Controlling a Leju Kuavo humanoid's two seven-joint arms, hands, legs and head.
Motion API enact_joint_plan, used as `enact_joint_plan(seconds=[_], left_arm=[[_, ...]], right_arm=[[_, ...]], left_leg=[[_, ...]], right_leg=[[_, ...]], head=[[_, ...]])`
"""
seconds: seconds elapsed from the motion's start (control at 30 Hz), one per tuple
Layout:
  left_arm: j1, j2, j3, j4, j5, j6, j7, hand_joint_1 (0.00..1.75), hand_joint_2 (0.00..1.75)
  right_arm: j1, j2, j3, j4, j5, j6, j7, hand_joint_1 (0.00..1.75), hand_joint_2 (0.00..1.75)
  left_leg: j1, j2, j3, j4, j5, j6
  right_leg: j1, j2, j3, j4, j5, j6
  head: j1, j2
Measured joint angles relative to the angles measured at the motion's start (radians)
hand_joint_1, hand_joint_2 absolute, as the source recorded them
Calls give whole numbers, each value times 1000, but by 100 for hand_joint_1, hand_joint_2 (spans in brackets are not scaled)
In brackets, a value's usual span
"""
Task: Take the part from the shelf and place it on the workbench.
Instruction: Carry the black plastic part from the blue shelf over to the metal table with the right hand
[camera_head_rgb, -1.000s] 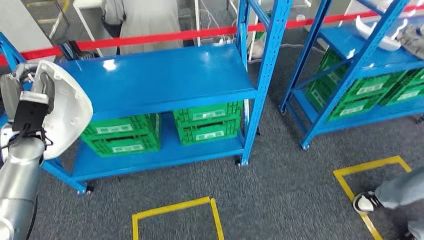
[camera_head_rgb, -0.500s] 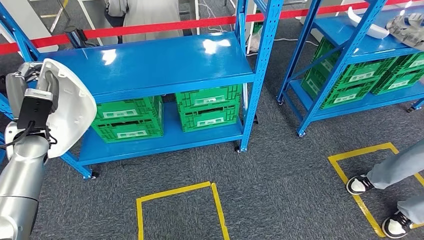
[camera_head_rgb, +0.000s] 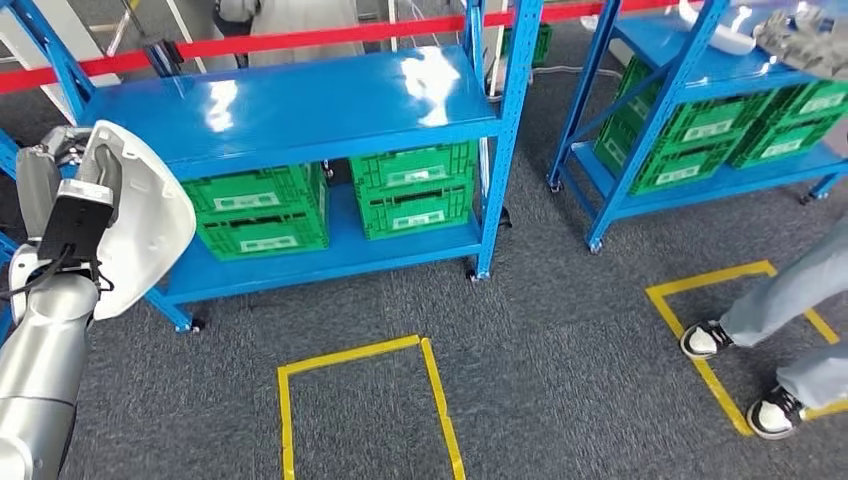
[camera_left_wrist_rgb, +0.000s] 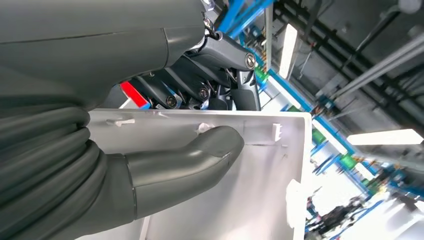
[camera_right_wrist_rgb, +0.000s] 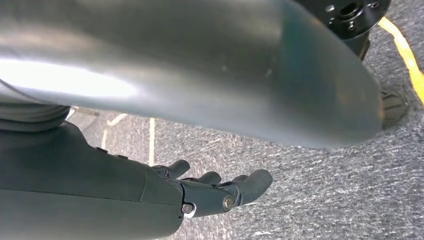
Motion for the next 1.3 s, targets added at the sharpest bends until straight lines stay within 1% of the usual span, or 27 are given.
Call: enact_joint_plan(seconds=[0.07, 0.1, 0.17, 0.2, 0.23, 0.27, 0.3, 0.33, 0.37, 0.43, 0.47, 0.53, 0.6, 0.67, 0.73, 0.77, 0.8, 0.83, 0.9, 0.97, 1.0, 1.07, 1.1, 1.17, 1.23, 1.27, 1.3], left_arm=[[-3, -4, -1, 3, -2, -1, 1, 175, 175], [-5, -8, -1, 4, -4, -1, 1, 175, 175], [-7, -14, -2, 6, -8, -1, 1, 175, 175], [-8, -16, -2, 7, -9, 0, 0, 175, 175], [-7, -17, -2, 8, -11, 0, 0, 175, 175], [-7, -18, -2, 10, -12, 0, 0, 175, 175], [-6, -18, -2, 12, -13, 0, -1, 175, 175], [-6, -18, -2, 13, -14, 0, -1, 175, 175], [-6, -19, -2, 14, -14, 0, -2, 175, 175], [-7, -19, -3, 15, -14, 0, -2, 175, 175], [-7, -19, -3, 15, -15, 0, -3, 175, 175], [-7, -22, -3, 16, -16, 0, -5, 175, 175], [-7, -26, -4, 17, -18, 2, -6, 175, 175], [-7, -28, -5, 18, -23, 6, -1, 175, 175], [-5, -31, -6, 18, -29, 10, 6, 175, 175], [-3, -32, -7, 19, -31, 10, 7, 175, 175], [-2, -32, -8, 20, -33, 10, 7, 175, 175], [-1, -32, -9, 22, -34, 10, 4, 175, 175], [-2, -30, -10, 26, -33, 10, -6, 175, 175], [-6, -28, -11, 27, -28, 10, -19, 175, 175], [-7, -27, -11, 29, -25, 9, -25, 175, 175], [-8, -26, -12, 34, -19, 9, -32, 175, 175], [-9, -25, -12, 37, -17, 9, -34, 175, 175], [-9, -25, -12, 40, -14, 9, -36, 175, 175], [-8, -25, -12, 41, -13, 9, -37, 175, 175], [-8, -24, -12, 43, -12, 9, -37, 175, 175], [-7, -22, -12, 44, -12, 9, -37, 175, 175]], right_arm=[[2, 0, 0, 0, -1, 0, 0, 0, 0], [3, 0, 0, 0, -1, 0, 0, 0, 0], [5, 0, 0, 0, -1, 0, 0, 0, 0], [4, 1, 0, 0, -1, 0, 0, 0, 0], [4, 1, 0, 0, -1, 0, 0, 0, 0], [4, 1, 0, 0, -1, 0, 0, 0, 0], [4, 1, 0, 0, -1, 0, 0, 0, 0], [4, 1, 0, 0, -1, 0, 0, 0, 0], [3, 1, 0, 0, -2, 0, -1, 0, 0], [2, -1, 0, 0, -3, 0, -1, 0, 0], [1, -2, 0, 0, -3, 1, -2, 0, 0], [1, -2, 0, 0, -6, 2, -4, 0, 0], [1, -2, 0, 0, -9, 5, -6, 0, 0], [2, -2, -1, 0, -10, 7, -10, 0, 0], [3, -2, -3, 0, -10, 8, -14, 0, 0], [3, -2, -4, 0, -10, 9, -15, 0, 0], [4, -1, -5, 0, -10, 10, -15, 0, 0], [5, -1, -6, 0, -10, 12, -16, 0, 0], [7, 0, -7, 0, -10, 16, -18, 0, 0], [9, -1, -7, 0, -11, 22, -21, 0, 0], [9, -1, -8, 0, -11, 25, -23, 0, 0], [12, -1, -9, 0, -12, 29, -30, 0, 0], [13, -2, -9, 1, -11, 31, -32, 0, 0], [16, -4, -10, 1, -11, 35, -34, 0, 0], [16, -4, -10, 1, -11, 38, -34, 0, 0], [16, -4, -10, 1, -11, 39, -34, 0, 0], [16, -4, -10, 1, -11, 40, -34, 0, 0]], left_leg=[[-2, 3, -15, -4, 11, 22], [-2, 4, -28, -3, 24, 34], [0, 7, -57, -3, 52, 49], [-1, 6, -73, -2, 66, 53], [-2, 6, -89, -1, 79, 53], [-4, 6, -106, 1, 92, 54], [-5, 6, -124, 4, 105, 53], [-7, 5, -142, 7, 116, 52], [-8, 5, -157, 10, 126, 50], [-9, 7, -178, 17, 143, 43], [-9, 8, -182, 18, 151, 38], [-8, 10, -186, 14, 170, 25], [-6, 8, -194, 17, 165, 13], [-4, 5, -220, 81, 90, 3], [-3, 4, -253, 208, -4, -4], [-3, 4, -261, 263, -25, -7], [-3, 4, -255, 294, -21, -8], [-3, 4, -234, 293, 1, -8], [-3, 4, -140, 190, 43, -5], [-6, 3, -38, 47, 25, 5], [-8, 2, -14, 5, 10, 12], [-10, 2, -18, -12, 15, 29], [-9, 4, -26, -13, 25, 38], [-6, 7, -49, -15, 50, 54], [-7, 7, -80, -12, 76, 59], [-7, 7, -98, -9, 87, 59], [-7, 7, -115, -5, 98, 58]], right_leg=[[-3, 0, -3, -6, 14, 14], [-5, 1, -13, 9, -7, 20], [-8, 4, -43, 90, -100, 29], [-8, 4, -61, 158, -157, 32], [-7, 5, -75, 225, -192, 34], [-7, 5, -81, 281, -207, 35], [-7, 6, -71, 308, -198, 33], [-5, 6, -43, 298, -176, 29], [-3, 7, 4, 252, -153, 23], [4, 9, 124, 102, -158, 7], [9, 10, 165, 43, -171, 1], [13, 10, 189, -7, -180, -7], [10, 7, 175, -14, -158, -20], [6, 3, 151, -20, -131, -31], [6, 3, 119, -19, -106, -34], [6, 2, 102, -18, -93, -34], [5, 2, 84, -16, -81, -32], [5, 2, 66, -13, -69, -31], [4, 1, 35, -7, -46, -25], [7, 2, 19, -2, -27, -15], [7, 2, 16, -3, -16, -9], [8, 2, 11, -9, 3, 4], [6, 3, 5, -6, -3, 11], [3, 5, -20, 53, -72, 21], [1, 6, -58, 186, -176, 29], [1, 6, -70, 251, -204, 31], [0, 6, -70, 292, -209, 32]], head=[[1, 0], [1, 0], [5, 0], [7, 0], [8, 0], [8, 0], [9, 0], [9, 0], [9, 0], [9, 0], [9, 0], [10, 0], [11, 0], [7, 0], [4, 0], [4, 0], [4, 0], [4, 0], [4, 0], [4, 0], [5, 0], [5, 0], [5, 0], [8, 0], [11, 0], [11, 0], [11, 0]])
